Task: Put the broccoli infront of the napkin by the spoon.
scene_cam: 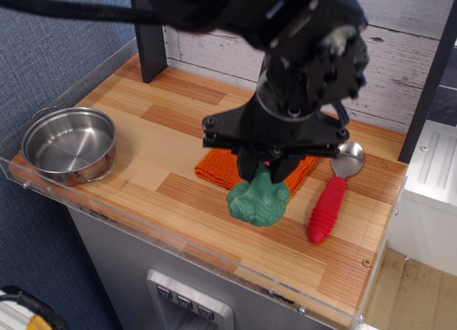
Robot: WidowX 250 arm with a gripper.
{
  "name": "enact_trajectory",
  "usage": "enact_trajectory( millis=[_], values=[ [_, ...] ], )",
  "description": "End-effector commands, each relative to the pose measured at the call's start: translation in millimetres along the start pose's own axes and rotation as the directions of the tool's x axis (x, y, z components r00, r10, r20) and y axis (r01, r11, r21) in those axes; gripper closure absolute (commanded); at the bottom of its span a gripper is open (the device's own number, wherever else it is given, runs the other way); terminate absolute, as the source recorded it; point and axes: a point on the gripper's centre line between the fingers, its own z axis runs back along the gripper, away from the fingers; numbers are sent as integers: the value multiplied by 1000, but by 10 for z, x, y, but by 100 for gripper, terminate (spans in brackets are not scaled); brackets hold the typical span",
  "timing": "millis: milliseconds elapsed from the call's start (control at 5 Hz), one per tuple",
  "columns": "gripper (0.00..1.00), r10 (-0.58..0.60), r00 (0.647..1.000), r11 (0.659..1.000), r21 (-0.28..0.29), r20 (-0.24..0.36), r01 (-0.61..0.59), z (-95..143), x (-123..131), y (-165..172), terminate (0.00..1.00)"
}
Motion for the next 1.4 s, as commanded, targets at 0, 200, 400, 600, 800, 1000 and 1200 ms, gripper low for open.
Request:
enact_trajectory(
  millis=[0, 200, 400, 600, 800, 1000, 1200],
  values=[
    [100, 25, 999, 999, -42, 36, -24, -175, -145, -40, 0],
    [100, 42, 998, 998, -50, 43, -40, -245, -166, -28, 0],
    [100, 47, 999, 998, -42, 5, -46, -340, -207, -12, 0],
    [100, 54, 998, 997, -48, 10, -54, -332, -207, 3, 0],
    [0, 47, 999, 997, -65, -9, -47, -346, -210, -9, 0],
    [0, 35, 999, 997, -72, -20, -37, -319, -195, 4, 0],
    [0, 59, 998, 996, -69, 6, -59, -176, -119, 25, 0]
  ],
)
